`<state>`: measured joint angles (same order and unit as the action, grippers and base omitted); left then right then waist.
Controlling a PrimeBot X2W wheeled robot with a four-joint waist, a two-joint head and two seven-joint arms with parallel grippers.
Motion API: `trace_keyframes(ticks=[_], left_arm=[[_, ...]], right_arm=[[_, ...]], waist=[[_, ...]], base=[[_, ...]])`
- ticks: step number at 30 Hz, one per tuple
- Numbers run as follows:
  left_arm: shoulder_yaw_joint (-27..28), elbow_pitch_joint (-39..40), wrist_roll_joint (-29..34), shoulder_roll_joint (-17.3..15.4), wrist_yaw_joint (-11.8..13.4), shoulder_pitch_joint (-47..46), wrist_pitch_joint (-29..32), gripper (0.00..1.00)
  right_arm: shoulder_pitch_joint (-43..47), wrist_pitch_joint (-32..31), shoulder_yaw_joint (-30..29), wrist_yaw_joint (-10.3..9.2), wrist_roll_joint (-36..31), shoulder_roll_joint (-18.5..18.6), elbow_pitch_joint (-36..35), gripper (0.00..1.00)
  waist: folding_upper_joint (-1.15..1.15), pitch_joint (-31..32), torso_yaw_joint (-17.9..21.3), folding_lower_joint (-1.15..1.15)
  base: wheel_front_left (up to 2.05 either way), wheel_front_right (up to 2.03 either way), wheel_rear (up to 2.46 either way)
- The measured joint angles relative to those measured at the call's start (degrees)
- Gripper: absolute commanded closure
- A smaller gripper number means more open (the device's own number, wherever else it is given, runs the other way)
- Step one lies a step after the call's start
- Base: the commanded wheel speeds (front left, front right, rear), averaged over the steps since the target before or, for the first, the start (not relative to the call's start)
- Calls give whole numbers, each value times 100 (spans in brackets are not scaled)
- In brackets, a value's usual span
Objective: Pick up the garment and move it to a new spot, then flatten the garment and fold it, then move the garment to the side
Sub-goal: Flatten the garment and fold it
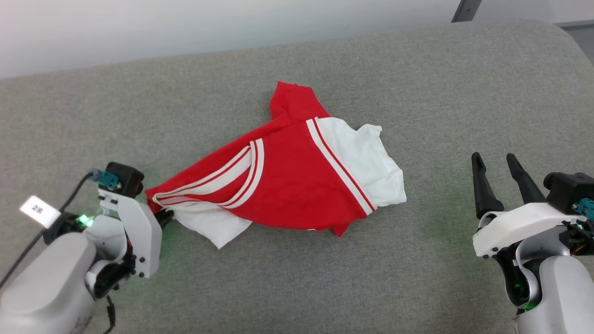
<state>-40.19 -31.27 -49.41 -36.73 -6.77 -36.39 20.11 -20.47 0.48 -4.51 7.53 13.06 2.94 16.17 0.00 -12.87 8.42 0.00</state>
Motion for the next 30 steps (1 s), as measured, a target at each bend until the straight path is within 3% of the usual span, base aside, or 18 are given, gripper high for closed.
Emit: trace_keyframes(ticks=[4,18,25,30], left_arm=[[-58,-76,98,-92,-35,-138,-256,100],[-96,253,946,-879,-54,-1042,-1421,100],[-70,827,1072,-1167,-54,-1111,-1766,100],[-186,1421,1059,-1410,-30,-641,-1809,100]], right_arm=[[2,1,-7,0,10,0,2,0],[23,26,-18,0,47,-1,46,0],[80,35,2,0,60,0,85,0],[96,59,1,0,90,-1,91,0]], waist=[[0,17,-10,0],[0,196,-140,0],[0,294,-181,0],[0,314,-184,0]], base=[[0,0,0],[0,0,0],[0,0,0],[0,0,0]])
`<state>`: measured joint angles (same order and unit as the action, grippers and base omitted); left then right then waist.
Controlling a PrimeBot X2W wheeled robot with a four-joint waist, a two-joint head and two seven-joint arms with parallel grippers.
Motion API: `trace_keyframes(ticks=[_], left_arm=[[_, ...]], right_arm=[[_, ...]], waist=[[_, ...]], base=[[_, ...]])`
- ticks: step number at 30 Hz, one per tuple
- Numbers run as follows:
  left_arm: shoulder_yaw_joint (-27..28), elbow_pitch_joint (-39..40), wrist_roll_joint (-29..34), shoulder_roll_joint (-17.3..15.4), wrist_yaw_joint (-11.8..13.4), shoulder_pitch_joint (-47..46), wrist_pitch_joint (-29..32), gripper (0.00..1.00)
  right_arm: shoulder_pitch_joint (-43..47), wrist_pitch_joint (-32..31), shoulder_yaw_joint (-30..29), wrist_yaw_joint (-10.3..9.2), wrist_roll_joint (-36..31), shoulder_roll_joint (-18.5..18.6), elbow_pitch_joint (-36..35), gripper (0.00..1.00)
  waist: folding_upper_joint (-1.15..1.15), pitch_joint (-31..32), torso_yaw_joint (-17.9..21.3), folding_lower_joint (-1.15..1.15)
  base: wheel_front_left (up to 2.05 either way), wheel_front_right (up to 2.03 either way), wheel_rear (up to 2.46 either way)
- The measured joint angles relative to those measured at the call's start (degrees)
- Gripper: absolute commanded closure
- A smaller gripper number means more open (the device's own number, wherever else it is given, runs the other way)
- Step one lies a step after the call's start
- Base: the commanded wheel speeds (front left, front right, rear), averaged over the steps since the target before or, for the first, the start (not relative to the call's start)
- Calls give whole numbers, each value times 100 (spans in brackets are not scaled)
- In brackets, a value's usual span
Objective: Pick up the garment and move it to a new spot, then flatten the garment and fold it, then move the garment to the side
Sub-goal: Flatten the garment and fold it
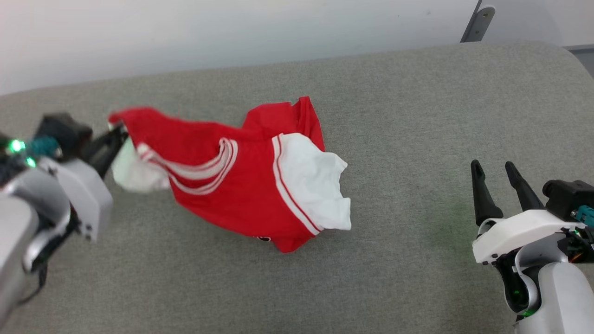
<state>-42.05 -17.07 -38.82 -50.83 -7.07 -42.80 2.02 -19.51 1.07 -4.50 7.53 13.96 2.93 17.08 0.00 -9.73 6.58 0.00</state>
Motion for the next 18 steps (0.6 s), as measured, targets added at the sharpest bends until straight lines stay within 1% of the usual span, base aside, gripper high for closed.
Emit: trace_keyframes(ticks=[8,12,18], left_arm=[[-215,921,-175,-448,158,1078,-51,100],[-383,1207,-309,-593,227,1583,-10,100],[-519,1063,-592,-638,356,2022,156,100]], right_arm=[[42,20,-11,0,10,0,7,0],[76,20,-29,0,16,2,10,0],[123,18,-40,0,27,0,31,0]], waist=[[0,-9,22,0],[0,-24,16,0],[0,-28,-71,0]], base=[[0,0,0],[0,0,0],[0,0,0]])
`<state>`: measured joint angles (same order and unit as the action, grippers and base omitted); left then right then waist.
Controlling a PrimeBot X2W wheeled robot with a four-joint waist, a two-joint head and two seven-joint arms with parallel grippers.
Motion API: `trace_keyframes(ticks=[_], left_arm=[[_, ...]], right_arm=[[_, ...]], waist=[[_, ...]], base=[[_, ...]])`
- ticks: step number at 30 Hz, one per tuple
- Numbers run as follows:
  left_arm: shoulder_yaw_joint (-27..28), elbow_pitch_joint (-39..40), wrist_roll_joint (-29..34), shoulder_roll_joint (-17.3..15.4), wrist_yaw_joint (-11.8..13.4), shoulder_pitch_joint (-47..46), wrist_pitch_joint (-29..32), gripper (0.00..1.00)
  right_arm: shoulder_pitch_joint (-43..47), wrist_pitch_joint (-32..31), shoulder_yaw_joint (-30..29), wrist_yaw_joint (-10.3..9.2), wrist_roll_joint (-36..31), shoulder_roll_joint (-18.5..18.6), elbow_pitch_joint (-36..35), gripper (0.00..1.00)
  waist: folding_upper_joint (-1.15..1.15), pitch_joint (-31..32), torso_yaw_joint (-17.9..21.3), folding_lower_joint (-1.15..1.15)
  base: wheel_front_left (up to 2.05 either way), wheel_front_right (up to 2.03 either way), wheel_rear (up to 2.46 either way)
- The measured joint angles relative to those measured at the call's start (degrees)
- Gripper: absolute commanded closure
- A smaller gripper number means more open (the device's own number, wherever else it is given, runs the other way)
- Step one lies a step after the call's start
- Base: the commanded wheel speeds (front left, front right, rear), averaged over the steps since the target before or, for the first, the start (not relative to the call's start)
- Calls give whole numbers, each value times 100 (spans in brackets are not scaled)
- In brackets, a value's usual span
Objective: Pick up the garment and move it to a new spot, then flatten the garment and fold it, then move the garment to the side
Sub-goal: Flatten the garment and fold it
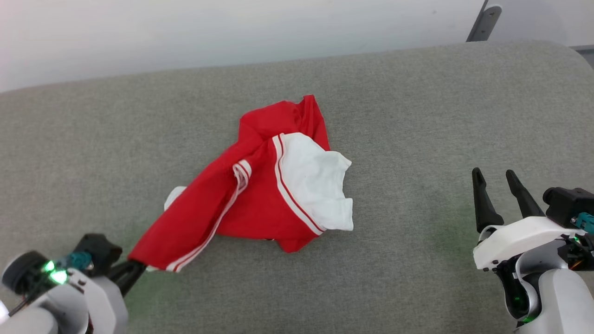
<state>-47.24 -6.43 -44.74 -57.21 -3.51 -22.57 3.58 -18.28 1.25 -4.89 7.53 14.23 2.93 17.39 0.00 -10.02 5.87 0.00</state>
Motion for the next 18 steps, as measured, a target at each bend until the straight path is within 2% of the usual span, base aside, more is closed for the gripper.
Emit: trace_keyframes(ticks=[4,5,6,7,8,9,16,18], left_arm=[[40,-393,-263,126,48,134,-7,100],[54,-501,-337,156,51,149,4,84],[85,-645,-404,188,76,152,2,60],[118,-753,-464,219,88,152,-24,53],[155,-853,-534,256,93,152,-44,14],[176,-911,-580,297,93,150,-60,0],[350,-1098,-750,455,91,52,-281,0],[401,-1111,-778,459,156,45,-315,0]], right_arm=[[0,-24,41,0,11,0,18,0],[-1,-26,56,0,15,0,29,0],[-1,-30,71,0,15,1,35,0],[-1,-37,92,0,15,1,41,0],[-1,-55,121,0,15,1,48,0],[-1,-80,158,0,15,0,52,0],[13,-243,337,0,24,-3,56,0],[19,-330,409,0,34,1,58,0]], waist=[[0,34,-56,0],[0,46,-68,0],[0,60,-80,0],[0,76,-90,0],[0,94,-99,0],[0,112,-106,0],[0,251,-208,0],[0,303,-240,0]], base=[[0,0,0],[0,0,0],[0,0,0],[0,0,0],[0,0,0],[0,0,0],[0,0,0],[0,0,0]])
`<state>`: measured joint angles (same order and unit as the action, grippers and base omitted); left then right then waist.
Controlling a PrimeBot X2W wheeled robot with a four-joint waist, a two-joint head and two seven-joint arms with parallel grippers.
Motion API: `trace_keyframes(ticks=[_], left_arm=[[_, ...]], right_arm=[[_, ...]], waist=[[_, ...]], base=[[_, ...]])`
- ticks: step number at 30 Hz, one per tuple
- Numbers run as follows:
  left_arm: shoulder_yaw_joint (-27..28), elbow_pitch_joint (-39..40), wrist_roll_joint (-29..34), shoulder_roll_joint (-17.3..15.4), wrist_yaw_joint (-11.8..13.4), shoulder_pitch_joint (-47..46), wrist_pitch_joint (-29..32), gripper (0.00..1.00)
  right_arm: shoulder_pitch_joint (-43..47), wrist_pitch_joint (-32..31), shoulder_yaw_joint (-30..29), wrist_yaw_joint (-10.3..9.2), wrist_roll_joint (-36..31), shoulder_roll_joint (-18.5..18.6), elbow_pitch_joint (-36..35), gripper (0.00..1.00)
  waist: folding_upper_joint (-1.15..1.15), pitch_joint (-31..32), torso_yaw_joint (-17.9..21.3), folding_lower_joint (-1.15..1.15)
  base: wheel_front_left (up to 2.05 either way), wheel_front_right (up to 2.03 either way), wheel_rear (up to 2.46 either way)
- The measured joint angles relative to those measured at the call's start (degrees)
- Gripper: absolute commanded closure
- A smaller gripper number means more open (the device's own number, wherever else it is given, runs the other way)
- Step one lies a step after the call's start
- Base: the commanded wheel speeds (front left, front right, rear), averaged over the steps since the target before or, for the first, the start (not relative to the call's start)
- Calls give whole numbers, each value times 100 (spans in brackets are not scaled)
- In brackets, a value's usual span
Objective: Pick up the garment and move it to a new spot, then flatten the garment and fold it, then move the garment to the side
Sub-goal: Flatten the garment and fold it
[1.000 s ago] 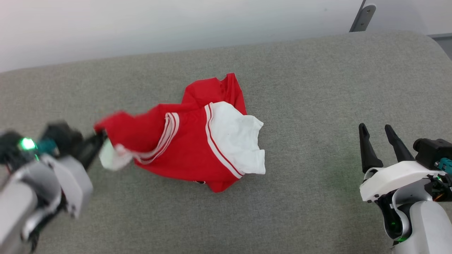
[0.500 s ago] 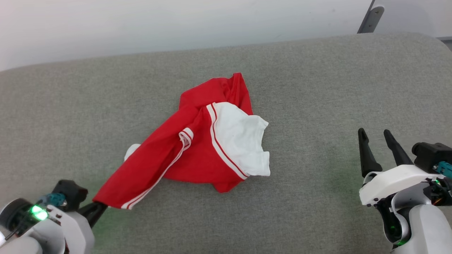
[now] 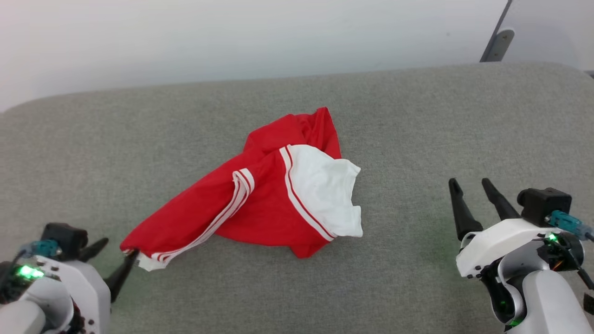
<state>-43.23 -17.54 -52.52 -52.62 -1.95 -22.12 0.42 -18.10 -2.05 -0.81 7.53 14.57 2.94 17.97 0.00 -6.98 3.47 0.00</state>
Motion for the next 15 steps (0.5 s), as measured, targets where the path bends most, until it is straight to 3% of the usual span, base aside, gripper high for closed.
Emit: trace_keyframes(ticks=[6,15], left_arm=[[258,263,-86,-37,397,70,-361,0],[817,992,-230,-78,1416,676,-1230,0]], right_arm=[[21,-210,192,0,156,49,59,0],[-233,-472,580,0,358,226,527,0]], waist=[[0,158,-149,0],[0,293,-550,0]], base=[[0,0,0],[0,0,0]])
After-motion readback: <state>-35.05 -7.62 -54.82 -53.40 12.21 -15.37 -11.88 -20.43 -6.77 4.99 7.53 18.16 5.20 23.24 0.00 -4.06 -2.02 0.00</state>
